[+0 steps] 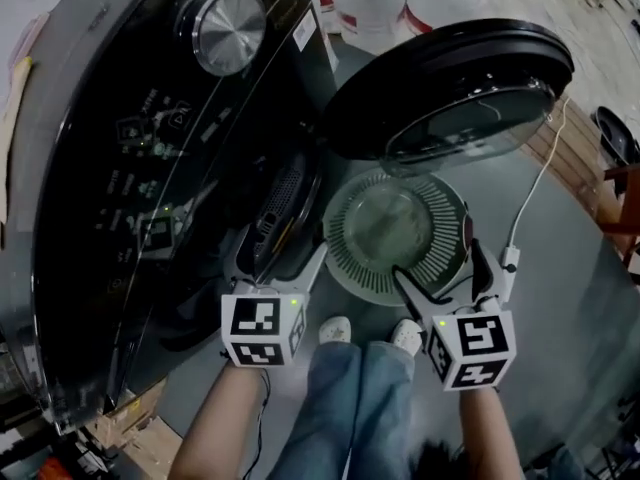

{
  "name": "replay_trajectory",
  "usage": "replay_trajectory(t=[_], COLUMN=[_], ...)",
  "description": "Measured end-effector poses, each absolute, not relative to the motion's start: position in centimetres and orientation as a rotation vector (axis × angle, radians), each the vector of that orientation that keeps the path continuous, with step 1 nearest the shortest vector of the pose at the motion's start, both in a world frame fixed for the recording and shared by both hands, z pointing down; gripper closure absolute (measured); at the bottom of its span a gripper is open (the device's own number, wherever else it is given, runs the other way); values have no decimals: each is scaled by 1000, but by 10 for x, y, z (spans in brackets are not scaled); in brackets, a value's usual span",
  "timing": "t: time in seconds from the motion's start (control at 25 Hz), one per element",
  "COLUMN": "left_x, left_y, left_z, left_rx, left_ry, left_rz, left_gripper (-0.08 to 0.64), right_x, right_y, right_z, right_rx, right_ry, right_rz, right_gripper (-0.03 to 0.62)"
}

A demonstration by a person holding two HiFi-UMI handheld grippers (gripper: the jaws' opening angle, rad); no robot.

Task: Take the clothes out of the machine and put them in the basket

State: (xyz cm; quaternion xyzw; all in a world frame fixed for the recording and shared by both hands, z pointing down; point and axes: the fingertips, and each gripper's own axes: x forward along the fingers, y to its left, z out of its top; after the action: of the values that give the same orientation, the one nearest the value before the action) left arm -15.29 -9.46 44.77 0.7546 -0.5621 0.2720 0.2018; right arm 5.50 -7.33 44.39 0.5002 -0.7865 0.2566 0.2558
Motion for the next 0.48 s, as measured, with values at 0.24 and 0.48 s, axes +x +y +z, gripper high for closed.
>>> replay_trajectory(t=[0.24, 0.48], left_x=[-187, -231], left_y=[-93, -87], left_z=[485, 512], left_rx=[2024, 1882], left_ry=[-1625, -1669], left_rz=[909, 1047], left_gripper=[112, 23], right_x=[43, 19], right_y=[-77, -78], right_z=[483, 493], right_rx=[1282, 1239], right_ry=[-2118, -2162], right_rz=[704, 743], right_gripper=[46, 46])
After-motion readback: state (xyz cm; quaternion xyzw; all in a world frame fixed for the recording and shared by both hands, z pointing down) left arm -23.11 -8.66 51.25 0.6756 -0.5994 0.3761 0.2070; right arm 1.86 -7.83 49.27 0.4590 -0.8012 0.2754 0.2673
